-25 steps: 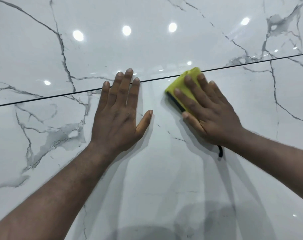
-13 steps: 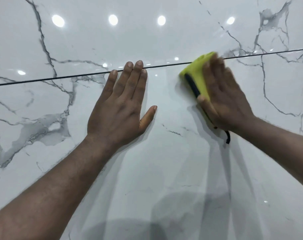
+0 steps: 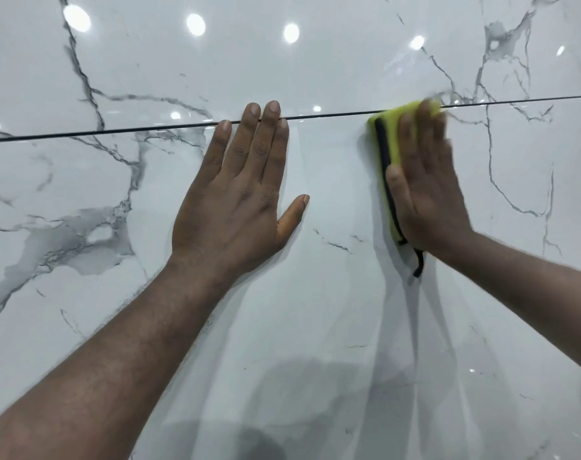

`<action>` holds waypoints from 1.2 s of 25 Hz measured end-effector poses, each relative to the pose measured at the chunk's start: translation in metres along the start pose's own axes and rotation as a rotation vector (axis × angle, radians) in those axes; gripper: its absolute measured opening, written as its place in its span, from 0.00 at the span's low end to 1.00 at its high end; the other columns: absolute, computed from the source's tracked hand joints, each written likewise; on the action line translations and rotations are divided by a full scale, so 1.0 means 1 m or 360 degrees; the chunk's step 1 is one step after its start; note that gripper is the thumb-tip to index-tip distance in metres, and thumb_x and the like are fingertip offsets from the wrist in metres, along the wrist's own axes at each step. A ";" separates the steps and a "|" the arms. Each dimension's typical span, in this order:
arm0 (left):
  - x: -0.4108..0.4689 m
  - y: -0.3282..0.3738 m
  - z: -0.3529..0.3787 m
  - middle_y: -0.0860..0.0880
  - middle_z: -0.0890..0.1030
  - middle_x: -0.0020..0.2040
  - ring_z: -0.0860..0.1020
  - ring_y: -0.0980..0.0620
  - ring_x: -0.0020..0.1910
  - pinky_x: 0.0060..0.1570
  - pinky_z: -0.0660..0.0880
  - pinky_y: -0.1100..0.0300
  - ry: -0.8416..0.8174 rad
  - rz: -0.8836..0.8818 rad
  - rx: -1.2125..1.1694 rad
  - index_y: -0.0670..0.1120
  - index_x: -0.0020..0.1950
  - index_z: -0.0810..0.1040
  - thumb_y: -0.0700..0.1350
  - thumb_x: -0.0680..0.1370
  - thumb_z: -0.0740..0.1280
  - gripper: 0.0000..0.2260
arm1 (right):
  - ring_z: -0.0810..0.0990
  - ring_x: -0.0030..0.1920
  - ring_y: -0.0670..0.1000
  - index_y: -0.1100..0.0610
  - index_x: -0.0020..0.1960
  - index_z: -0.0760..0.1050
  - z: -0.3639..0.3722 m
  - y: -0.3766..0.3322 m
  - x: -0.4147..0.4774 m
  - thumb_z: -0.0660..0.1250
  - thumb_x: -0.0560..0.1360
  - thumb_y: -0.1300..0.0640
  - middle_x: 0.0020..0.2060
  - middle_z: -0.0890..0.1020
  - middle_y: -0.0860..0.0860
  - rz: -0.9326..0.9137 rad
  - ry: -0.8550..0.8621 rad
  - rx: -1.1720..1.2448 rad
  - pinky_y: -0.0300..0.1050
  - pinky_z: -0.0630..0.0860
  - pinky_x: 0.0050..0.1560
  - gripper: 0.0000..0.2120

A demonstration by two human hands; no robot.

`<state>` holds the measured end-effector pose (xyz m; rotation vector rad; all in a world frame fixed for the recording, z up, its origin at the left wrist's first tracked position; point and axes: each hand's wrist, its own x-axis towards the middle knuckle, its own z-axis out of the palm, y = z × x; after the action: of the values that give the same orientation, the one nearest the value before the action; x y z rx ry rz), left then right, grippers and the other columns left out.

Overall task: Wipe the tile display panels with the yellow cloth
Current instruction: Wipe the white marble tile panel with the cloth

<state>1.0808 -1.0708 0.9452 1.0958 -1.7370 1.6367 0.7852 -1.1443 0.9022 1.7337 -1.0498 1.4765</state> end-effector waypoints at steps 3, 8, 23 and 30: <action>-0.001 0.001 -0.001 0.40 0.43 0.89 0.44 0.41 0.88 0.86 0.46 0.42 0.0009 0.0001 -0.0010 0.38 0.88 0.42 0.64 0.88 0.45 0.38 | 0.42 0.86 0.55 0.50 0.87 0.45 -0.006 0.024 -0.016 0.49 0.90 0.48 0.86 0.46 0.52 -0.0489 -0.0069 -0.0212 0.59 0.49 0.85 0.28; 0.001 0.001 -0.004 0.41 0.45 0.89 0.45 0.42 0.89 0.86 0.48 0.41 -0.0002 -0.0020 -0.0001 0.39 0.89 0.45 0.64 0.88 0.48 0.38 | 0.38 0.86 0.54 0.48 0.87 0.42 -0.004 0.019 0.012 0.47 0.90 0.47 0.87 0.42 0.52 0.0228 0.0044 0.0085 0.61 0.45 0.84 0.28; 0.080 0.108 0.025 0.40 0.52 0.89 0.51 0.41 0.88 0.85 0.49 0.36 0.0044 -0.0093 0.0007 0.37 0.87 0.56 0.63 0.86 0.54 0.39 | 0.43 0.86 0.55 0.49 0.87 0.46 -0.025 0.163 0.015 0.50 0.89 0.47 0.87 0.47 0.54 -0.0138 0.0069 -0.0050 0.63 0.51 0.84 0.29; 0.126 0.158 0.037 0.41 0.51 0.89 0.50 0.43 0.88 0.86 0.49 0.40 0.0093 -0.0049 0.0010 0.39 0.88 0.53 0.63 0.87 0.53 0.37 | 0.48 0.86 0.57 0.52 0.87 0.53 -0.025 0.206 0.001 0.52 0.89 0.47 0.86 0.52 0.55 -0.0757 -0.0011 -0.0230 0.62 0.53 0.84 0.28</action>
<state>0.8882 -1.1413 0.9526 1.0618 -1.6714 1.6402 0.5936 -1.2238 0.9008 1.7324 -0.6637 1.0690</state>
